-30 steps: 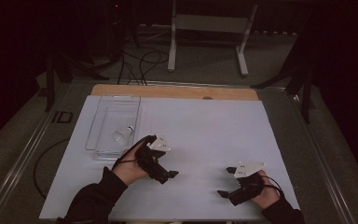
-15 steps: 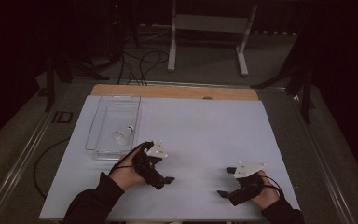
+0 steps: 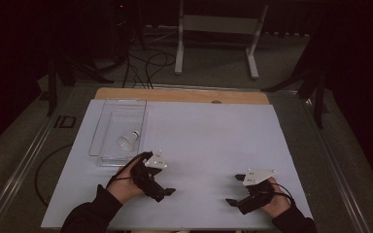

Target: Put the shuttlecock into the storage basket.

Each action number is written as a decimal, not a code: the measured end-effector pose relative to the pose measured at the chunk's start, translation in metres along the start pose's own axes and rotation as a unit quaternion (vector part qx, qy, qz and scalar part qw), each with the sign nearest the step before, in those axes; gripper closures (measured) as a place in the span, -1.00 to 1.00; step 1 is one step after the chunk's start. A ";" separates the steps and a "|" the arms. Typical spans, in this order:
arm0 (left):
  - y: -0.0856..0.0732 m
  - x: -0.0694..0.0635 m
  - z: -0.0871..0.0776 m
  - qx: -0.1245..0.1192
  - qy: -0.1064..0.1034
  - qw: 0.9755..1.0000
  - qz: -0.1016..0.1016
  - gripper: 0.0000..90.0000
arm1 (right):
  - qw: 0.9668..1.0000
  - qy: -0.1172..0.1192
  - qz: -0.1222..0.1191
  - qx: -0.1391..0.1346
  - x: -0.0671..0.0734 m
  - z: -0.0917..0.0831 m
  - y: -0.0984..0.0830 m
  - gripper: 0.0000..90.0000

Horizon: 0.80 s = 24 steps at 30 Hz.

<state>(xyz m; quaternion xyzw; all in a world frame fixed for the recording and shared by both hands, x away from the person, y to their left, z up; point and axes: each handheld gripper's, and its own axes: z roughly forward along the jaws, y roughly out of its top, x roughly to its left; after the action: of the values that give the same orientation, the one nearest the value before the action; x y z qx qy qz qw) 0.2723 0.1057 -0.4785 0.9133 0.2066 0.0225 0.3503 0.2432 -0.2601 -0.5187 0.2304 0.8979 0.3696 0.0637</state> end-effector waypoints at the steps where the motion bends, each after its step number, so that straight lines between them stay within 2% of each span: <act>1: -0.002 0.001 -0.001 0.001 0.000 1.000 0.001 -1.00 | 1.000 0.000 0.000 0.000 0.000 0.000 0.000 -0.79; 7: -0.012 0.000 -0.007 -0.008 -0.001 1.000 -0.002 -1.00 | 1.000 0.000 0.001 0.001 0.001 0.000 0.000 -0.79; 15: -0.026 0.002 -0.013 -0.007 -0.001 1.000 -0.005 -1.00 | 1.000 -0.001 0.001 0.002 0.001 0.000 -0.001 -0.79; 19: -0.032 0.003 -0.015 -0.011 0.002 1.000 -0.014 -1.00 | 1.000 -0.002 0.003 0.002 0.001 -0.001 -0.001 -0.79; 22: -0.038 0.004 -0.016 -0.005 0.003 1.000 -0.006 -1.00 | 1.000 -0.001 0.004 0.002 0.001 0.000 -0.002 -0.79; 24: -0.043 0.004 -0.016 -0.010 0.000 1.000 -0.011 -1.00 | 1.000 -0.002 0.004 0.004 0.000 0.000 -0.002 -0.79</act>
<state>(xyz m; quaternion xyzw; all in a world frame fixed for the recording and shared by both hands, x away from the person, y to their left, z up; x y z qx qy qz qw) 0.2571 0.1460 -0.4945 0.9072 0.2166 0.0205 0.3600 0.2421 -0.2612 -0.5200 0.2347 0.8983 0.3660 0.0636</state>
